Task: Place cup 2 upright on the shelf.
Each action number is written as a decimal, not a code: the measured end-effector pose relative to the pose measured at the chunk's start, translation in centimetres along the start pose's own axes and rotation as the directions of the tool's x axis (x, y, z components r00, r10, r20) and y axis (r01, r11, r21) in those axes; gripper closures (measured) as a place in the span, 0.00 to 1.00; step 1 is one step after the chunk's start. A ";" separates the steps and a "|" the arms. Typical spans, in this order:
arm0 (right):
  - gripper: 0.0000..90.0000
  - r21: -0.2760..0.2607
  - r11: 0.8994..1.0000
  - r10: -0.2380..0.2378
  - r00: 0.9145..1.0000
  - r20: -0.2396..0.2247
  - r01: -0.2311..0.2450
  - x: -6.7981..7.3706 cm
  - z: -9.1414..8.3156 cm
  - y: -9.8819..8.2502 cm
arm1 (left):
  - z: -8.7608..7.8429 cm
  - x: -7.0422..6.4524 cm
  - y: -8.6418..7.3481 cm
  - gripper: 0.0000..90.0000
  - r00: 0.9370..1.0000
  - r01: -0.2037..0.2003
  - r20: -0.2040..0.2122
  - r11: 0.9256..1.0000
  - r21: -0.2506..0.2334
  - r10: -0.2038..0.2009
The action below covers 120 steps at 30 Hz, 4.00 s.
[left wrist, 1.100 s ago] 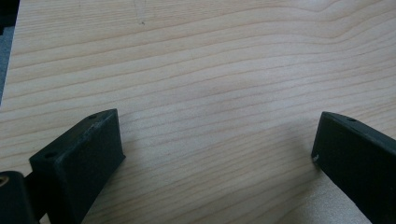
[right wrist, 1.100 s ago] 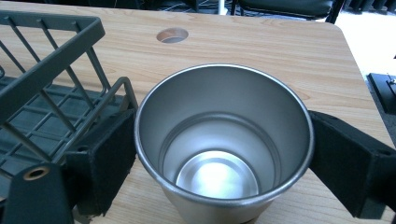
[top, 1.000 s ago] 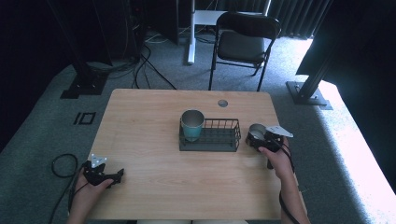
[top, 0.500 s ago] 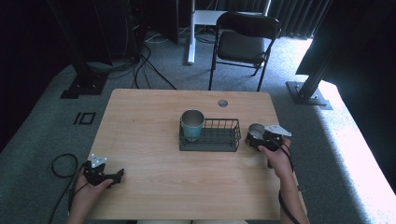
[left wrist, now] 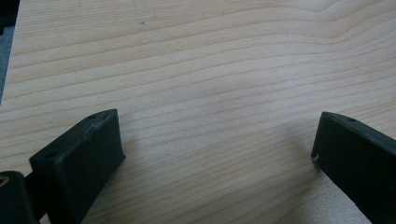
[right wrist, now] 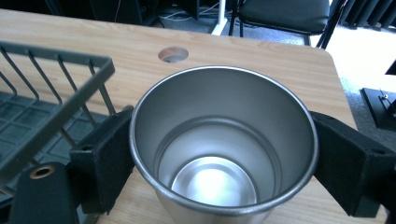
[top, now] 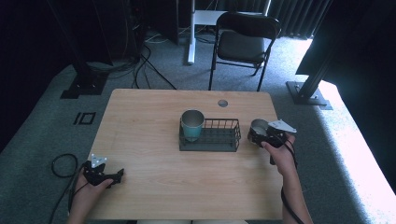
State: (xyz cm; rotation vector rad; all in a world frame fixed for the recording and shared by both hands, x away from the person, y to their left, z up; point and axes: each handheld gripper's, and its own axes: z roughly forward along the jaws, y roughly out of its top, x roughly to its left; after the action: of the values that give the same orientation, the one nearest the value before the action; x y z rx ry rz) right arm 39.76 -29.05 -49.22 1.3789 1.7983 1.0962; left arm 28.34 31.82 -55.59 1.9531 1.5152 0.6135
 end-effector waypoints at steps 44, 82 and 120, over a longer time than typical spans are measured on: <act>0.15 -0.109 0.992 -0.082 0.990 -0.111 0.070 5.7 -1.6 7.9 | 0.0 0.0 0.0 0.03 1.000 0.000 0.000 1.000 0.001 0.000; 0.15 -0.039 0.994 -0.110 0.964 -0.242 0.104 11.7 2.1 4.5 | 0.0 0.0 0.0 0.03 1.000 -0.001 0.000 1.000 0.001 0.001; 0.13 -0.062 0.993 -0.110 0.953 -0.284 0.096 11.2 1.4 4.2 | 0.0 0.0 0.0 0.03 1.000 -0.001 0.000 1.000 0.001 0.001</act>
State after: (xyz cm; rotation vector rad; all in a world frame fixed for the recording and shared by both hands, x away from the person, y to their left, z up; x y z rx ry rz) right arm 39.87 -17.43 -45.98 1.1288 2.0083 1.3283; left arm 28.33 31.83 -55.58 1.9548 1.5149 0.6134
